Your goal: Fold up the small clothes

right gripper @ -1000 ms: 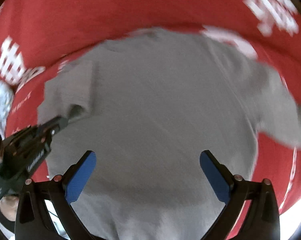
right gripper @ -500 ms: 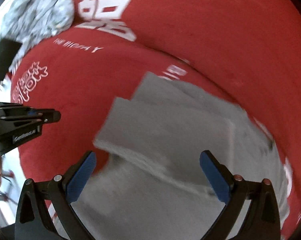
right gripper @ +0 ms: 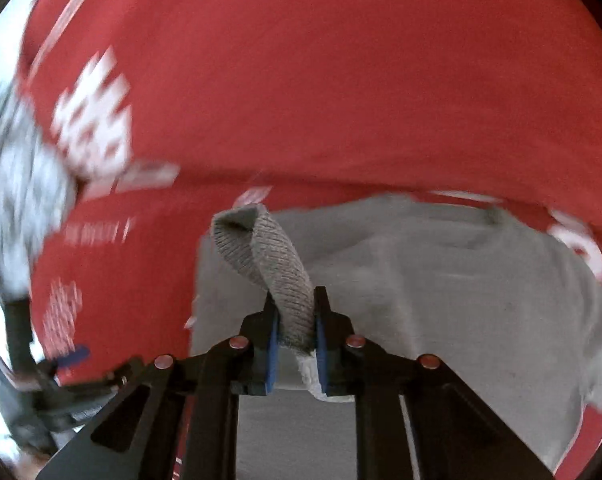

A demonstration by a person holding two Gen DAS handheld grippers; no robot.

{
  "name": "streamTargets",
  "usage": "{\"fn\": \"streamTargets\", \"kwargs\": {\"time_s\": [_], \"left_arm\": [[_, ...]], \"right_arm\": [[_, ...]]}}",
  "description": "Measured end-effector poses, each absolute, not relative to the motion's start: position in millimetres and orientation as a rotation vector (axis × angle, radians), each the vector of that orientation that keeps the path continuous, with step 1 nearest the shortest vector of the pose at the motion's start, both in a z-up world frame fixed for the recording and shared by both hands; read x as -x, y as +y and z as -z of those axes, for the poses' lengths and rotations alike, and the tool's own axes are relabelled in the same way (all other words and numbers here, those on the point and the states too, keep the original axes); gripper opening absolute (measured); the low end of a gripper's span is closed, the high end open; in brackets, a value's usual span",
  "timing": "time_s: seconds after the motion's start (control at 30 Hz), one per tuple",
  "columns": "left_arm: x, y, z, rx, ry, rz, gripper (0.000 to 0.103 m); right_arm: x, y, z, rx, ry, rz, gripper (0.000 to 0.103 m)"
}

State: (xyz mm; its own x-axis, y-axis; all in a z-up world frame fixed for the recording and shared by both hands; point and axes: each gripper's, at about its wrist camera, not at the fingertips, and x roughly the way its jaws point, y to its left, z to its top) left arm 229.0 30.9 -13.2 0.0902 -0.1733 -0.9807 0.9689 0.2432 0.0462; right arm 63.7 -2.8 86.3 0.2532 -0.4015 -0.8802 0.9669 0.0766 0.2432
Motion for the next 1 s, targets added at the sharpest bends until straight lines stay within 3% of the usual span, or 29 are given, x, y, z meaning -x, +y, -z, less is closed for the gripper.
{"fn": "streamTargets", "kwargs": {"time_s": [0.2,0.27,0.3,0.33,0.4,0.53,0.8,0.87,0.9,0.93,0.97,1.0], "left_arm": [[-204,-4,7,-0.947,1.157,1.122,0.102],[-198,-13,13,-0.959,1.194,1.14,0.102],[-194,-18,15,-0.967,1.197,1.156,0.102],[-191,-21,17,-0.974,1.205,1.176,0.102],[-187,-26,20,-0.985,1.226,1.206,0.102],[-188,-29,19,-1.01,1.216,1.217,0.102],[-221,-32,3,-0.962,1.173,1.142,0.102],[-225,-29,1,-0.972,1.158,1.138,0.102],[-229,-27,-1,-0.971,1.157,1.139,0.102],[-229,-23,1,-0.967,1.157,1.139,0.102],[-232,-20,1,-0.963,1.158,1.139,0.102],[-236,-17,1,-0.958,1.16,1.14,0.102]], "right_arm": [[90,15,-89,-1.321,0.443,1.441,0.017],[127,24,-73,-1.449,0.367,1.482,0.023],[147,31,-59,-1.537,0.332,1.489,0.034],[163,40,-46,-1.63,0.301,1.495,0.055],[177,56,-31,-1.74,0.259,1.49,0.062],[143,75,-14,-1.836,0.195,1.218,0.062],[-54,62,29,-1.903,0.2,0.738,0.062],[-76,53,40,-1.917,0.17,0.739,0.059],[-83,50,44,-1.921,0.171,0.757,0.047],[-87,47,46,-1.925,0.182,0.783,0.022],[-83,43,44,-1.927,0.175,0.787,0.008],[-83,41,42,-1.926,0.171,0.79,0.006]]}}
